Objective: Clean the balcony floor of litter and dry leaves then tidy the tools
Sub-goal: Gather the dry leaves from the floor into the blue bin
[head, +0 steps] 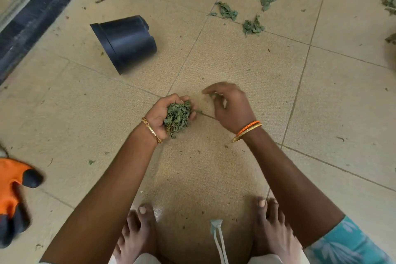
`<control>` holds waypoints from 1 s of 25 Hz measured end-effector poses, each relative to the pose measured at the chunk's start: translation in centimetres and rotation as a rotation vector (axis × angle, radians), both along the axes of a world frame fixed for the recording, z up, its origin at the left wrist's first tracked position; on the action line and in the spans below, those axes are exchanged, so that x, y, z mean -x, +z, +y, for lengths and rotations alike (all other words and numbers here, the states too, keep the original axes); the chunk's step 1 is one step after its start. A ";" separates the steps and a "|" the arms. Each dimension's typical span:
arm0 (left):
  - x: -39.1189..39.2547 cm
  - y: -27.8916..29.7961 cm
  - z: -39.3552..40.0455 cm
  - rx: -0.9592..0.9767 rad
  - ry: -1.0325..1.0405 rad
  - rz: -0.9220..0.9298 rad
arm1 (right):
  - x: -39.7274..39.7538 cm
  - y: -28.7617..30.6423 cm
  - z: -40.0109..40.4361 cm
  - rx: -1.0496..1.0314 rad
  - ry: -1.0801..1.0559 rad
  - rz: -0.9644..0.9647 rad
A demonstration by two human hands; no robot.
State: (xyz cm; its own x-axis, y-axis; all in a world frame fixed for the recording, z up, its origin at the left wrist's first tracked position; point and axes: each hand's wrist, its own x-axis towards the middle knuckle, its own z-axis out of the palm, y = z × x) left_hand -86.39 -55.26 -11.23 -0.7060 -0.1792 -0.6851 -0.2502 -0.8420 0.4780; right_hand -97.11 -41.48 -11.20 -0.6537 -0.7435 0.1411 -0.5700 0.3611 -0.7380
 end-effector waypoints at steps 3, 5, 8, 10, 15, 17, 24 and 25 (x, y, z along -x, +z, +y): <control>0.0 0.2 -0.5 -0.022 0.095 0.014 | 2.0 -1.3 0.8 -0.177 -0.009 0.015; 0.1 0.3 -0.7 -0.020 0.110 0.028 | 1.6 -2.5 0.9 -0.277 0.093 0.067; 0.0 0.2 -0.9 -0.013 0.118 0.000 | -0.1 -4.3 1.0 -0.200 0.109 0.214; -0.1 0.2 -0.9 -0.017 0.124 -0.006 | 0.1 -4.3 0.8 -0.121 0.019 0.204; 0.2 0.3 -0.2 -0.018 0.074 0.011 | 0.8 -2.0 0.2 0.000 -0.164 -0.140; 0.6 0.3 0.0 -0.006 0.041 0.004 | 0.7 -0.9 -0.2 0.049 -0.220 -0.332; 2.5 1.1 0.5 0.099 -0.098 0.008 | 1.0 -0.3 -0.7 0.136 -0.205 -0.546; 2.7 1.1 0.5 0.116 -0.113 0.003 | 1.0 -0.2 -0.7 0.129 -0.214 -0.522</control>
